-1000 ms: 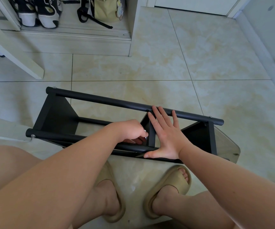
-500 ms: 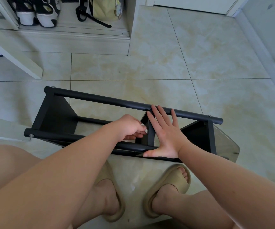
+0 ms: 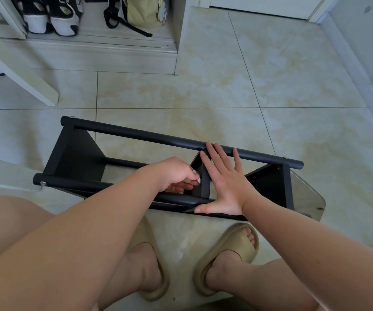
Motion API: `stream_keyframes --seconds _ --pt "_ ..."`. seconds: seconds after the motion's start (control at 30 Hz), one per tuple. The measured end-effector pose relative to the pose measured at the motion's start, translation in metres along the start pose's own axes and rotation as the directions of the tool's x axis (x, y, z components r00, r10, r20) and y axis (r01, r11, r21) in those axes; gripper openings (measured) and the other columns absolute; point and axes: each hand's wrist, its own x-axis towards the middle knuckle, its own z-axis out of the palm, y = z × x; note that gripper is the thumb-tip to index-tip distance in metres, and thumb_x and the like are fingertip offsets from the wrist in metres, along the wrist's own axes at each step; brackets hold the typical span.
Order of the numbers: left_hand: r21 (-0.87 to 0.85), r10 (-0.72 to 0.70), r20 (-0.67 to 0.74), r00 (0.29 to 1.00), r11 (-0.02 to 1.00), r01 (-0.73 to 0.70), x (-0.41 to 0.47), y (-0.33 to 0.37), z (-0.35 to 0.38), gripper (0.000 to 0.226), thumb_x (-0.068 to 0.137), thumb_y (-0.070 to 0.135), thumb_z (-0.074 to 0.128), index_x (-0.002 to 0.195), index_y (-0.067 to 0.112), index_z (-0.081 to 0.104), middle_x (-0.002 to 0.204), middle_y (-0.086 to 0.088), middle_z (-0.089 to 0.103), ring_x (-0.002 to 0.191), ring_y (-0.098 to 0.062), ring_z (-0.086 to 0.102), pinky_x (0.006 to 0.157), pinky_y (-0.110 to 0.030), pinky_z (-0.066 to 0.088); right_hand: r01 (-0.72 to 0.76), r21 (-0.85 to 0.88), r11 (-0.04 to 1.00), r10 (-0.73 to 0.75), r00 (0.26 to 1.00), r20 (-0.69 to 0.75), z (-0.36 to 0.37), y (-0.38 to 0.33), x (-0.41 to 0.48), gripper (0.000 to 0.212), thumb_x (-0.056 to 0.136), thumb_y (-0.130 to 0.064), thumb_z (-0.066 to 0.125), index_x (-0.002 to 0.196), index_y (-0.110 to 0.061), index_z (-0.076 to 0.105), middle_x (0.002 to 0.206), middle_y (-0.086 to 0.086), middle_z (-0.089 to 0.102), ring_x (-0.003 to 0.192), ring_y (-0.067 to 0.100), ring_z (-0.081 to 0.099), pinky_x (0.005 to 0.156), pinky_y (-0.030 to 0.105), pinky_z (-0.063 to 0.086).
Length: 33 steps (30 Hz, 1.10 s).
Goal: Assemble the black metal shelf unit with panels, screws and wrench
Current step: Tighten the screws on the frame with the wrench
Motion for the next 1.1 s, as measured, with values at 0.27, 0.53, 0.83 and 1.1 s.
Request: stream_keyframes --seconds 0.27,0.53,0.83,1.1 --pt "-0.002 -0.064 0.064 0.996 0.998 0.064 0.000 -0.004 -0.003 0.011 0.100 0.020 0.059 0.108 0.015 0.064 0.078 0.008 0.077 0.081 -0.005 0.070 0.070 -0.023 0.052 -0.003 -0.001 1.000 0.003 1.000 0.008 0.001 -0.001 -0.001 0.139 0.063 -0.101 0.039 0.161 -0.016 -0.014 0.166 0.007 -0.025 0.152 0.024 -0.027 0.120 0.062 -0.014" --pt "0.054 -0.043 0.089 0.995 0.998 0.038 0.000 -0.004 -0.005 0.009 0.102 0.019 0.054 0.103 0.017 0.063 0.081 0.007 0.076 0.084 -0.008 0.069 0.074 -0.024 0.052 -0.001 0.006 1.000 0.001 1.000 -0.002 0.001 -0.001 -0.001 0.139 0.063 -0.101 0.039 0.161 -0.017 -0.013 0.167 0.006 -0.024 0.152 0.024 -0.028 0.119 0.061 -0.016" --pt "0.221 -0.002 0.125 0.992 0.975 -0.026 0.000 -0.002 -0.009 0.010 0.101 0.017 0.057 0.097 0.021 0.065 0.085 0.008 0.076 0.083 -0.008 0.066 0.074 -0.024 0.048 -0.002 0.003 1.000 0.002 1.000 -0.001 0.001 -0.001 -0.001 0.139 0.063 -0.101 0.037 0.161 -0.016 -0.013 0.167 0.006 -0.024 0.152 0.024 -0.028 0.119 0.061 -0.016" --pt "0.453 0.037 0.174 0.984 0.884 -0.114 -0.001 -0.005 -0.012 0.015 0.100 0.014 0.057 0.090 0.021 0.067 0.087 0.008 0.069 0.079 -0.011 0.057 0.078 -0.024 0.043 -0.005 0.005 1.000 0.005 1.000 -0.005 0.001 -0.001 0.000 0.138 0.063 -0.101 0.037 0.161 -0.016 -0.012 0.167 0.006 -0.024 0.152 0.024 -0.027 0.120 0.060 -0.016"
